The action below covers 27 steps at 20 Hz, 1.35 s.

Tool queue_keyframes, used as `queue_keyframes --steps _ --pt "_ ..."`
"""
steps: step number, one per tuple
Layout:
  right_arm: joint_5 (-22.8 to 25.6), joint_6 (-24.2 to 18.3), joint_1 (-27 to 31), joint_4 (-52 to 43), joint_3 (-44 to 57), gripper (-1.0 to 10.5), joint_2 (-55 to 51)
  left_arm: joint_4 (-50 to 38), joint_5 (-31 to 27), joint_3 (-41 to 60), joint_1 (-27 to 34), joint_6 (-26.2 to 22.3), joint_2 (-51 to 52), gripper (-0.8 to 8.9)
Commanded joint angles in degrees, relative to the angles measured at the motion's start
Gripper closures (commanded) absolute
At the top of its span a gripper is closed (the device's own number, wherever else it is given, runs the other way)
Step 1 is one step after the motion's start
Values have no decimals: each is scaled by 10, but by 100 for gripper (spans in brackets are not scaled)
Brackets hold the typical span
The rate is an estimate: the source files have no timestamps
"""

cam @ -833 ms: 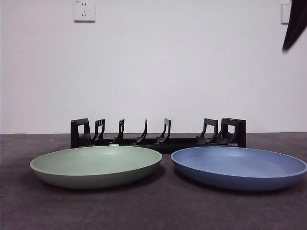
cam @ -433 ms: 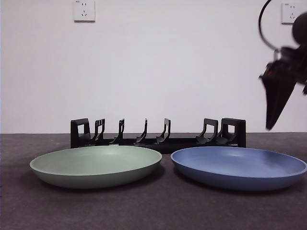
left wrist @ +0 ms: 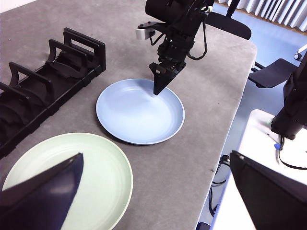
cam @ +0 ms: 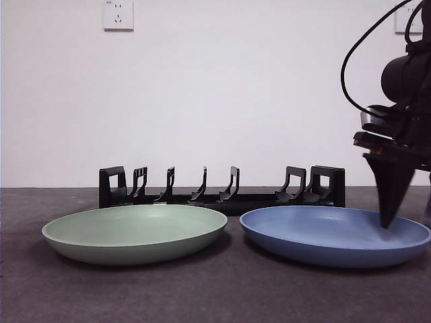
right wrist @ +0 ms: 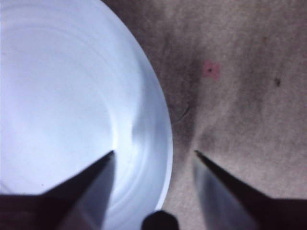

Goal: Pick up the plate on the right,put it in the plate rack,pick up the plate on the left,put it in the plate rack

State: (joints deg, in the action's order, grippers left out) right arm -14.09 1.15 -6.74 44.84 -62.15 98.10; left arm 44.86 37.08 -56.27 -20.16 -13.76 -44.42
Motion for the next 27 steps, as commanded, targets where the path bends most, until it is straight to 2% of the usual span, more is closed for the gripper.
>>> queue_keyframes --steps 1,3,4,5,9,14,18,21,24,27 --pt "2 3 0 -4 0 826 11 -3 4 -1 -2 -10 0 185" --pt "7 3 0 -7 0 833 12 -3 4 -1 -2 -10 0 185" --pt "7 3 0 -10 0 873 12 -3 4 -1 -3 -10 0 185" --pt "7 2 0 -13 0 959 12 -3 4 -1 -6 -11 0 185" --pt "11 1 0 -18 0 959 12 -1 -2 -1 -24 -37 0 185" --pt "7 -14 5 20 -11 959 -7 7 -59 -1 -89 -100 -16 185" --pt "1 -23 9 102 -75 959 -61 -1 -137 -1 -162 -166 -43 185" --pt "-21 -30 8 186 -151 959 -89 -18 -201 -1 -228 -210 -76 185" --pt "-70 -30 6 248 -215 959 -102 -54 -296 -1 -298 -253 -116 185" --pt "-79 -30 -8 296 -254 959 -103 -116 -390 -1 -354 -314 -154 185"
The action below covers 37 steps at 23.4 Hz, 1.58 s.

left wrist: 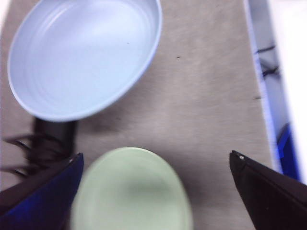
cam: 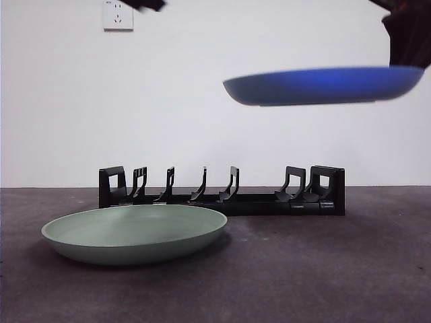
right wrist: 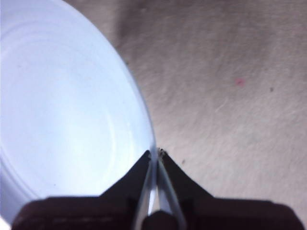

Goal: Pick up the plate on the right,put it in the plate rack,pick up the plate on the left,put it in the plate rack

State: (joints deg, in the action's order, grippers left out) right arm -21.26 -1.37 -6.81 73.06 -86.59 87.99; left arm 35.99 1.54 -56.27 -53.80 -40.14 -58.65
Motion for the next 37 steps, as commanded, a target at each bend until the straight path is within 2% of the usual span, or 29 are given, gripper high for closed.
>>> queue_keyframes --steps 1,5,9,12,17,21,24,32,34,37 --pt "-9 -4 -13 24 -13 959 -2 -53 -58 -1 -30 -71 -24 185" --pt "-10 0 -42 35 -13 959 -2 -106 -76 -1 -57 -123 -54 186" --pt "-13 11 -61 33 -13 959 -2 -113 -78 -1 -63 -129 -75 194" --pt "-16 12 -64 33 -13 959 -2 -112 -91 -1 -63 -129 -79 360" --pt "-33 12 -64 33 -13 959 -2 -110 -91 -1 -63 -129 -80 510" --pt "-39 12 -64 33 -13 959 -2 -99 -87 -1 -63 -128 -81 545" --pt "-39 12 -64 32 -13 959 -2 -97 -86 -1 -63 -126 -81 609" --pt "-39 12 -64 33 -13 958 -2 -94 -86 -1 -63 -126 -82 641" --pt "-39 12 -66 33 -13 959 -2 -94 -86 -1 -63 -126 -82 697" --pt "-41 12 -71 32 -13 959 -2 -91 -86 -1 -63 -126 -84 703"
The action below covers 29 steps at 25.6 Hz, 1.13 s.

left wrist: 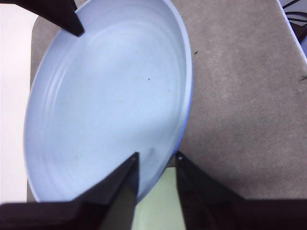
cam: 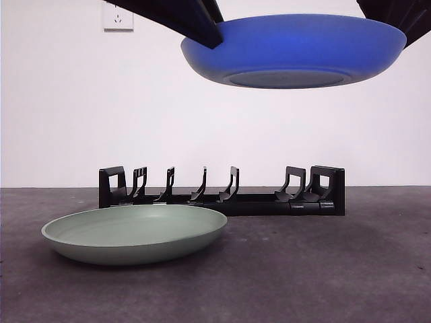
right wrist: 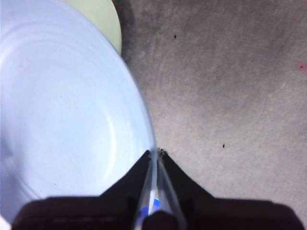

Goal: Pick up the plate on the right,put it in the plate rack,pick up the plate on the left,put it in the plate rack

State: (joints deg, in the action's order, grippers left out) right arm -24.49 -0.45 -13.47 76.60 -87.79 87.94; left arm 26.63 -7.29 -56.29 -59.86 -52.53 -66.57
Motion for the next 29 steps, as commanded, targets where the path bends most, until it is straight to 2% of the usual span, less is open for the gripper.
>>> queue_keyframes --steps 1,5,9,18,22,26,29 --pt "-9 2 -5 -3 -1 958 -2 5 2 -1 -2 -2 -6 720" --pt "-8 2 -6 -4 -1 959 -2 16 2 -1 -3 -2 -10 795" --pt "-8 3 -8 -3 -1 958 -1 19 2 -1 -4 0 -11 822" --pt "-9 2 -8 -4 -1 957 -2 25 3 -1 -5 15 -11 822" --pt "-9 2 -8 -14 -1 921 -2 25 5 -1 -5 21 -11 822" --pt "-20 5 -8 -45 -3 624 -5 25 24 -1 -5 49 -11 822" --pt "-23 5 -7 -60 -26 546 -6 24 27 -1 -3 64 -11 822"
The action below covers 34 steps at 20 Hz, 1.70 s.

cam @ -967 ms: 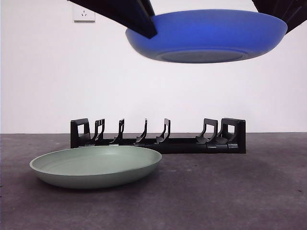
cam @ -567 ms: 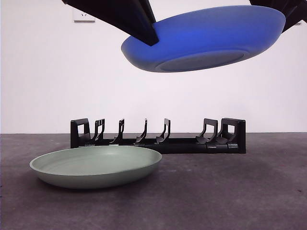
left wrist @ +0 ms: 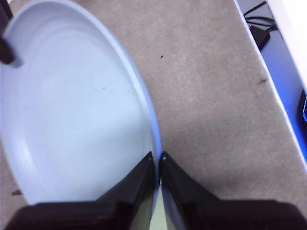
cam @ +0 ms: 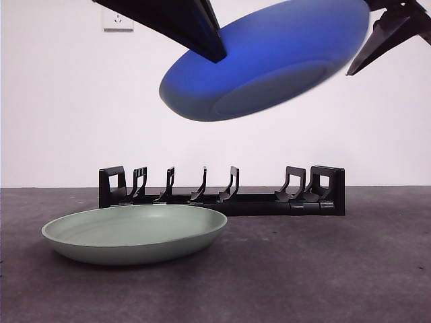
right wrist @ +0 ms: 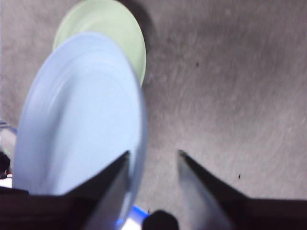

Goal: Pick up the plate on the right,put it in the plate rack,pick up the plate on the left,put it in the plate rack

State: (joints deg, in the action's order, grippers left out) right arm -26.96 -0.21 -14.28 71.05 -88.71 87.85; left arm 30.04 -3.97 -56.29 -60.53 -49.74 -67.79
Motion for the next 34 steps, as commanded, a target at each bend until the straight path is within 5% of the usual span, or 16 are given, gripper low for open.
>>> queue_keyframes --steps 1,6,9,13,18,24,34 --pt "3 3 1 -9 -27 535 -7 -10 -5 -1 5 43 2 822" --pt "55 31 1 -60 -122 537 -43 -51 33 -1 50 141 2 822" --pt "117 32 1 -96 -146 537 -96 -141 143 -1 133 258 3 822" --pt "120 15 1 -50 -146 537 -145 -302 282 -1 252 424 3 822" --pt "96 0 0 2 -145 538 -145 -414 365 -1 378 559 -31 822" --pt "83 0 0 17 -145 538 -134 -495 389 -1 430 614 -132 822" --pt "85 -1 0 29 -145 538 -127 -528 387 -1 457 593 -245 822"
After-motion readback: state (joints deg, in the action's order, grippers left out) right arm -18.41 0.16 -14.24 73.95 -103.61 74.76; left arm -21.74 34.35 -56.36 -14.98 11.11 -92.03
